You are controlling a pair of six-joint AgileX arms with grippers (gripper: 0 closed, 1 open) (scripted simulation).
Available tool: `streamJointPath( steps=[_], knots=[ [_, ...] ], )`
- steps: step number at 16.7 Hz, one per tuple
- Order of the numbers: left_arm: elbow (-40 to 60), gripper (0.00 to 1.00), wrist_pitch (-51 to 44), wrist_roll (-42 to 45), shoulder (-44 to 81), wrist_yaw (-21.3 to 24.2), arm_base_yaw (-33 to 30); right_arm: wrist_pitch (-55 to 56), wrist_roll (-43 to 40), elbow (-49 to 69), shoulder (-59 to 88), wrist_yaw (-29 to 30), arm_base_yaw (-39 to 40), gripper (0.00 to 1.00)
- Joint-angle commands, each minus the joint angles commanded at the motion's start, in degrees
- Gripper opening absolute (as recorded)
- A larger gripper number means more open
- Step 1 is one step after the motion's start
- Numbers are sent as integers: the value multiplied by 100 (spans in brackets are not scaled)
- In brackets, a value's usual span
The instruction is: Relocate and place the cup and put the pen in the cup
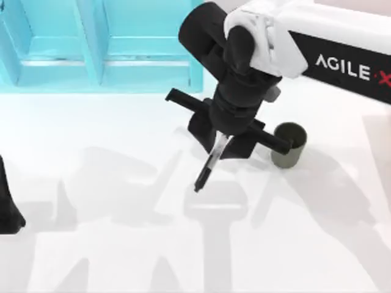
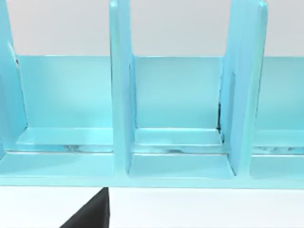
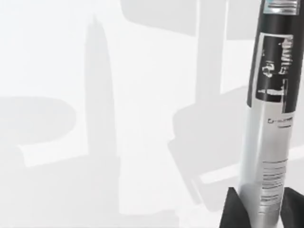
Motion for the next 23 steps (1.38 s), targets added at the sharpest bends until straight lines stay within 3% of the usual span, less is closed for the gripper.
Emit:
streamJointPath(
  steps=[8,12,17,23],
  knots=[
    [0,100,0,0,0,0,0,-162,188,-328,-465,17,168,0],
    [0,100,0,0,0,0,0,370,-131,-512,-600,285,262,0],
    [0,100,0,0,0,0,0,1996,-1095,-1246,-929,1214,469,0],
    [0,100,0,0,0,0,0,4762,-2719,-2637,-1443,2894,738,0]
  ],
)
